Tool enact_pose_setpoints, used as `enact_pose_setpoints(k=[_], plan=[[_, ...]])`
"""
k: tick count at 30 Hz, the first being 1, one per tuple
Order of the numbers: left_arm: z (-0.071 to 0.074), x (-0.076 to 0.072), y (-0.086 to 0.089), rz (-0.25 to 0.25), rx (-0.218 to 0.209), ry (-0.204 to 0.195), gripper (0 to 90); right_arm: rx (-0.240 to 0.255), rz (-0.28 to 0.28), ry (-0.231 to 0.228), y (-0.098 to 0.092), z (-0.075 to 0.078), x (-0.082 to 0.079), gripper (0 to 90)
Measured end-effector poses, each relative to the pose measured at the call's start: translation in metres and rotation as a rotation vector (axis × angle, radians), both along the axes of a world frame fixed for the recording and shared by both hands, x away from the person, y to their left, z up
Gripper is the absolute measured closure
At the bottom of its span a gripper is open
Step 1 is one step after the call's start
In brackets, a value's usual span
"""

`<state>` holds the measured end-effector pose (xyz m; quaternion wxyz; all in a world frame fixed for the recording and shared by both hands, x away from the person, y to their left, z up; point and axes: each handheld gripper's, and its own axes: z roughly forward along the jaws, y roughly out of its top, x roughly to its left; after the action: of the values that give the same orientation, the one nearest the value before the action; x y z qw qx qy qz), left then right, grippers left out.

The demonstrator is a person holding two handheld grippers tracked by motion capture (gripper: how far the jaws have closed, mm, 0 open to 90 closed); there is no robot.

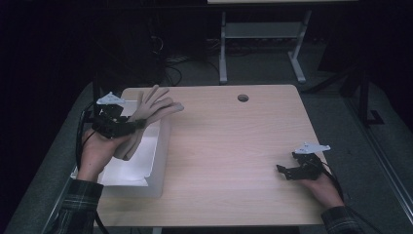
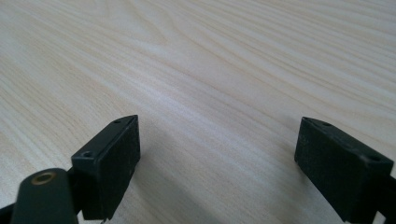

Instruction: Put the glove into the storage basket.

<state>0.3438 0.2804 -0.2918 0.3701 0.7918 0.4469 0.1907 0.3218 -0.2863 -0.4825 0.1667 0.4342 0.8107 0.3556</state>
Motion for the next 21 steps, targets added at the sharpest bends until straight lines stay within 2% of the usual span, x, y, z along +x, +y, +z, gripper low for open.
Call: enact_pose_setpoints(k=[5,11,20,21], plan=[[-0.012,-0.005,0.016,0.052,0.016,0.007,67.5,0.000,0.000,0.000,0.000,0.000,0.000,13.8],[-0.037,-0.008,0.032,0.107,0.022,0.036,67.4,-0.001,0.000,0.000,0.000,0.000,0.000,13.8],[-0.074,-0.003,0.043,0.155,0.046,0.083,67.2,0.000,-0.001,0.000,0.000,0.000,0.000,13.8],[-0.079,-0.002,0.043,0.157,0.058,0.092,67.2,0.000,-0.001,-0.001,0.000,0.000,0.000,13.8]])
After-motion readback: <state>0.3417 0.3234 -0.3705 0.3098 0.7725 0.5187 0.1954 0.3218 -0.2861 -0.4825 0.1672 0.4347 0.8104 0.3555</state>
